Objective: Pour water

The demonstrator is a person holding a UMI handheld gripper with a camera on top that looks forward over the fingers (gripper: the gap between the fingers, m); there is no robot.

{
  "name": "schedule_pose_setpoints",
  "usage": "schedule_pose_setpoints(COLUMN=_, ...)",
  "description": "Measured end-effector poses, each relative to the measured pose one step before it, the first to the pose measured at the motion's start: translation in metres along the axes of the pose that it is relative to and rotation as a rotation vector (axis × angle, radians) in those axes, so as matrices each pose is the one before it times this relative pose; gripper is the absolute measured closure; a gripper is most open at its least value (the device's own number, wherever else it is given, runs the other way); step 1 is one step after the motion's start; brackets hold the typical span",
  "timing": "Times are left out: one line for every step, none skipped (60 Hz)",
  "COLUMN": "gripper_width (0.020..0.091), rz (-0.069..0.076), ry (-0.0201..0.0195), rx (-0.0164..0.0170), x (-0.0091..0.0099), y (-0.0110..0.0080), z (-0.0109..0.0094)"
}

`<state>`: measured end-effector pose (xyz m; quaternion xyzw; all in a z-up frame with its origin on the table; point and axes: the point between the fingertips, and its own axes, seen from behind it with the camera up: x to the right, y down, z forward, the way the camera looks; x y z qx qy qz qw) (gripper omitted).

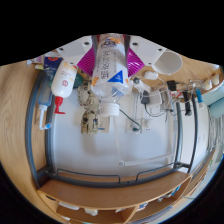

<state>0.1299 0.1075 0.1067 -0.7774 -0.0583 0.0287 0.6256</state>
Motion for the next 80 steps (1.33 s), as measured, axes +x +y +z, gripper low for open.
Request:
schedule_pose_setpoints(gripper_width=0.0727, rz=0.0041, ry=0.00405, rx=0.00644, x=0.00034, y=-0.00107, z=-0.00052)
schedule_pose_setpoints(gripper_width=0.0726, rz=0.0041, ry=0.00374, rx=-0.00047, x=0.00009, y=0.0006, z=-0.00027)
schedule_pose_setpoints(gripper_width=0.072, rz=0.0016, ry=0.00366, rx=0.00326, x=0.00056, y=-0.0003, z=-0.00045)
schedule_pose_setpoints(gripper_width=0.0713, rz=0.0008, ry=0.00136, rx=0.00248, x=0.00006, y=-0.00002, z=-0.00011)
schedule_pose_setpoints(gripper_width=0.0698, rz=-0.0015, ry=0.00435, rx=0.00303, x=-0.00084, y=0.00041, z=0.00083)
schedule_pose_setpoints(gripper_width=0.0694, rz=-0.0043, ry=-0.00071, rx=0.00169, x=0.00039, y=-0.00047, z=-0.00047)
schedule_pose_setpoints(gripper_width=0.0676, rz=-0.0042, ry=-0.00225, rx=0.00008, x=-0.0006, y=-0.00015, z=-0.00043)
schedule_pose_setpoints(gripper_width=0.0663, rz=-0.003, ry=-0.00193, rx=0.0009, x=-0.00044, y=-0.00019, z=-0.0002)
schedule_pose_setpoints(gripper_width=0.0651, rz=-0.0016, ry=-0.00085, rx=0.00123, x=-0.00052, y=-0.00008, z=0.00002)
schedule_pose_setpoints(gripper_width=0.0636, rz=-0.0007, ry=0.00122, rx=-0.00018, x=-0.00004, y=0.00016, z=0.00003)
schedule_pose_setpoints(gripper_width=0.062, rz=-0.0036, ry=-0.00064, rx=-0.00054, x=-0.00033, y=-0.0002, z=0.00015)
schedule_pose_setpoints(gripper_width=0.0608, rz=-0.0061, ry=-0.0023, rx=-0.00181, x=-0.00073, y=0.00013, z=0.0001)
schedule_pose_setpoints(gripper_width=0.0594, rz=-0.0063, ry=-0.00262, rx=-0.00184, x=-0.00093, y=0.0003, z=-0.00016)
schedule_pose_setpoints(gripper_width=0.0581, rz=-0.0053, ry=-0.00306, rx=-0.00288, x=-0.00066, y=0.00046, z=-0.00006)
schedule_pose_setpoints(gripper_width=0.0554, rz=-0.0038, ry=-0.00296, rx=-0.007, x=-0.00076, y=0.00147, z=-0.0003)
schedule_pose_setpoints(gripper_width=0.0514, rz=0.0011, ry=0.00088, rx=-0.0086, x=-0.00072, y=0.00212, z=-0.00031)
schedule_pose_setpoints(gripper_width=0.0468, rz=0.0035, ry=-0.00041, rx=-0.01015, x=0.00019, y=0.00196, z=-0.00054)
schedule_pose_setpoints(gripper_width=0.0419, rz=0.0052, ry=0.00011, rx=-0.00865, x=0.0004, y=0.00176, z=-0.0006)
schedule_pose_setpoints(gripper_width=0.0375, rz=0.0059, ry=-0.00101, rx=-0.00617, x=-0.00045, y=0.00125, z=-0.00131)
schedule_pose_setpoints(gripper_width=0.0335, rz=0.0046, ry=-0.00254, rx=-0.00421, x=-0.0009, y=0.00105, z=-0.00161)
schedule_pose_setpoints(gripper_width=0.03, rz=0.0036, ry=-0.00038, rx=-0.00248, x=-0.0004, y=0.00066, z=-0.00195)
schedule_pose_setpoints(gripper_width=0.0278, rz=0.0017, ry=0.00116, rx=-0.00269, x=-0.00023, y=0.00089, z=-0.00248)
schedule_pose_setpoints(gripper_width=0.0254, rz=-0.0011, ry=0.00191, rx=-0.00291, x=-0.00013, y=0.00107, z=-0.0025)
schedule_pose_setpoints(gripper_width=0.0232, rz=-0.0033, ry=0.00253, rx=-0.00407, x=-0.00033, y=0.00167, z=-0.00304)
schedule_pose_setpoints(gripper_width=0.023, rz=-0.0042, ry=0.00162, rx=-0.00597, x=-0.0007, y=0.00223, z=-0.00316)
schedule_pose_setpoints(gripper_width=0.0234, rz=-0.0041, ry=0.00593, rx=-0.00938, x=0.00052, y=0.0031, z=-0.00359)
schedule_pose_setpoints(gripper_width=0.0238, rz=-0.0061, ry=0.00674, rx=-0.01197, x=0.00008, y=0.00313, z=-0.00377)
schedule_pose_setpoints(gripper_width=0.0237, rz=-0.0076, ry=0.00421, rx=-0.01267, x=-0.00027, y=0.00321, z=-0.00497)
schedule_pose_setpoints(gripper_width=0.0237, rz=-0.008, ry=0.00378, rx=-0.01111, x=-0.00067, y=0.00368, z=-0.00505)
schedule_pose_setpoints(gripper_width=0.0237, rz=-0.0077, ry=0.00359, rx=-0.01044, x=-0.00052, y=0.00302, z=-0.00549)
schedule_pose_setpoints(gripper_width=0.0238, rz=-0.0062, ry=0.00349, rx=-0.01033, x=-0.00105, y=0.00311, z=-0.00588)
schedule_pose_setpoints(gripper_width=0.0238, rz=-0.0057, ry=0.00241, rx=-0.01166, x=-0.0013, y=0.00334, z=-0.00601)
schedule_pose_setpoints(gripper_width=0.0237, rz=-0.0037, ry=0.00274, rx=-0.0129, x=-0.00166, y=0.00356, z=-0.00653)
schedule_pose_setpoints(gripper_width=0.0236, rz=-0.0016, ry=0.0035, rx=-0.01367, x=-0.00178, y=0.00334, z=-0.00703)
schedule_pose_setpoints(gripper_width=0.0235, rz=0.0014, ry=0.00355, rx=-0.01396, x=-0.00197, y=0.00308, z=-0.00695)
schedule_pose_setpoints(gripper_width=0.0237, rz=0.0047, ry=0.00397, rx=-0.01349, x=-0.00222, y=0.00278, z=-0.00729)
schedule_pose_setpoints(gripper_width=0.0238, rz=0.0068, ry=0.00246, rx=-0.01286, x=-0.00266, y=0.00235, z=-0.00709)
schedule_pose_setpoints(gripper_width=0.0237, rz=0.0077, ry=0.00093, rx=-0.01206, x=-0.00345, y=0.00163, z=-0.00729)
schedule_pose_setpoints(gripper_width=0.0237, rz=0.0088, ry=-0.00238, rx=-0.01021, x=-0.00275, y=0.00081, z=-0.00674)
schedule_pose_setpoints(gripper_width=0.0238, rz=0.0098, ry=0.00079, rx=-0.01027, x=-0.00359, y=0.00077, z=-0.00735)
schedule_pose_setpoints(gripper_width=0.0235, rz=0.0098, ry=0.0008, rx=-0.00868, x=-0.00268, y=0.00075, z=-0.00682)
schedule_pose_setpoints(gripper_width=0.0238, rz=0.0101, ry=0.00191, rx=-0.00879, x=-0.00349, y=-0.00008, z=-0.00732)
schedule_pose_setpoints(gripper_width=0.0239, rz=0.0094, ry=0.00098, rx=-0.00592, x=-0.00349, y=-0.00101, z=-0.00746)
schedule_pose_setpoints(gripper_width=0.0237, rz=0.0085, ry=0.00055, rx=-0.00207, x=-0.00352, y=-0.0019, z=-0.00713)
schedule_pose_setpoints(gripper_width=0.0236, rz=0.0082, ry=0.00129, rx=0.001, x=-0.00326, y=-0.00219, z=-0.00716)
schedule_pose_setpoints(gripper_width=0.024, rz=0.0078, ry=0.00396, rx=0.0012, x=-0.00282, y=-0.00247, z=-0.00682)
schedule_pose_setpoints(gripper_width=0.0241, rz=0.0074, ry=0.00599, rx=0.00039, x=-0.00214, y=-0.0023, z=-0.00663)
schedule_pose_setpoints(gripper_width=0.0242, rz=0.007, ry=0.00758, rx=-0.00146, x=-0.00252, y=-0.00264, z=-0.00693)
schedule_pose_setpoints(gripper_width=0.0244, rz=0.005, ry=0.00721, rx=-0.00246, x=-0.0022, y=-0.00354, z=-0.00644)
schedule_pose_setpoints(gripper_width=0.0244, rz=0.0049, ry=0.00696, rx=-0.00073, x=-0.00192, y=-0.0019, z=-0.00577)
schedule_pose_setpoints(gripper_width=0.0243, rz=0.0042, ry=0.00854, rx=0.00093, x=-0.00128, y=-0.0011, z=-0.00559)
schedule_pose_setpoints(gripper_width=0.024, rz=0.004, ry=0.00816, rx=-0.0006, x=-0.00119, y=-0.00182, z=-0.00555)
schedule_pose_setpoints(gripper_width=0.0242, rz=0.0037, ry=0.00557, rx=0.00236, x=-0.0014, y=-0.00275, z=-0.0054)
schedule_pose_setpoints(gripper_width=0.0242, rz=0.0024, ry=0.00362, rx=0.00595, x=-0.00188, y=-0.00311, z=-0.00525)
schedule_pose_setpoints(gripper_width=0.0241, rz=0.0013, ry=0.00216, rx=0.00797, x=-0.00207, y=-0.00381, z=-0.005)
schedule_pose_setpoints(gripper_width=0.0242, rz=0.001, ry=0.00214, rx=0.00824, x=-0.00189, y=-0.00369, z=-0.00473)
schedule_pose_setpoints(gripper_width=0.024, rz=0.0014, ry=0.00325, rx=0.0069, x=-0.00145, y=-0.00338, z=-0.00437)
schedule_pose_setpoints(gripper_width=0.0243, rz=0.0014, ry=0.00439, rx=0.00455, x=-0.00112, y=-0.00293, z=-0.0044)
schedule_pose_setpoints(gripper_width=0.0243, rz=0.0007, ry=0.00346, rx=0.00238, x=-0.00005, y=-0.0037, z=-0.00436)
schedule_pose_setpoints(gripper_width=0.0241, rz=0.0022, ry=0.00524, rx=0.00517, x=-0.00124, y=-0.00284, z=-0.00379)
schedule_pose_setpoints(gripper_width=0.0242, rz=0.0014, ry=0.00392, rx=0.00529, x=-0.00076, y=-0.00302, z=-0.00329)
schedule_pose_setpoints(gripper_width=0.0242, rz=0.0014, ry=0.00392, rx=0.00451, x=-0.00053, y=-0.00249, z=-0.00299)
schedule_pose_setpoints(gripper_width=0.0242, rz=0.002, ry=0.00366, rx=0.00272, x=-0.00029, y=-0.00199, z=-0.00273)
schedule_pose_setpoints(gripper_width=0.0241, rz=0.0018, ry=0.00372, rx=0.00223, x=-0.00012, y=-0.0016, z=-0.00242)
schedule_pose_setpoints(gripper_width=0.0241, rz=0.0011, ry=0.00436, rx=0.00341, x=0.00023, y=-0.00183, z=-0.00235)
schedule_pose_setpoints(gripper_width=0.0242, rz=0.0001, ry=0.00524, rx=0.00498, x=0.0003, y=-0.00183, z=-0.00231)
schedule_pose_setpoints(gripper_width=0.0242, rz=0.0014, ry=0.00503, rx=0.00423, x=0.00057, y=-0.00188, z=-0.00203)
schedule_pose_setpoints(gripper_width=0.0242, rz=0.0025, ry=0.00537, rx=0.00271, x=0.00078, y=-0.00144, z=-0.00214)
schedule_pose_setpoints(gripper_width=0.0242, rz=0.0012, ry=0.00532, rx=0.00185, x=0.00108, y=-0.00138, z=-0.00165)
schedule_pose_setpoints(gripper_width=0.0245, rz=-0.0003, ry=0.00571, rx=0.00122, x=0.00153, y=-0.00062, z=-0.00131)
schedule_pose_setpoints(gripper_width=0.0243, rz=-0.0003, ry=0.00568, rx=0.00188, x=0.0014, y=-0.00094, z=-0.00146)
schedule_pose_setpoints(gripper_width=0.0243, rz=0.0001, ry=0.00577, rx=0.00148, x=0.00107, y=-0.00077, z=-0.00141)
schedule_pose_setpoints(gripper_width=0.0242, rz=0.0011, ry=0.005, rx=0.00161, x=0.00119, y=-0.00109, z=-0.00123)
schedule_pose_setpoints(gripper_width=0.0242, rz=0.0015, ry=0.00401, rx=0.00199, x=0.00095, y=-0.00093, z=-0.00113)
schedule_pose_setpoints(gripper_width=0.024, rz=0.0021, ry=0.00338, rx=0.00305, x=0.00101, y=-0.00125, z=-0.001)
schedule_pose_setpoints(gripper_width=0.0242, rz=0.0034, ry=0.00365, rx=0.00274, x=0.00092, y=-0.00143, z=-0.00056)
schedule_pose_setpoints(gripper_width=0.0242, rz=0.0044, ry=0.00353, rx=0.0006, x=0.00058, y=-0.00207, z=-0.00074)
schedule_pose_setpoints(gripper_width=0.024, rz=0.0041, ry=0.00343, rx=0.00118, x=0.00081, y=-0.0011, z=-0.00049)
schedule_pose_setpoints(gripper_width=0.0241, rz=0.0045, ry=0.00267, rx=0.00136, x=0.00068, y=-0.001, z=-0.00019)
schedule_pose_setpoints(gripper_width=0.024, rz=0.0048, ry=0.00099, rx=0.0019, x=0.00045, y=-0.0014, z=-0.00012)
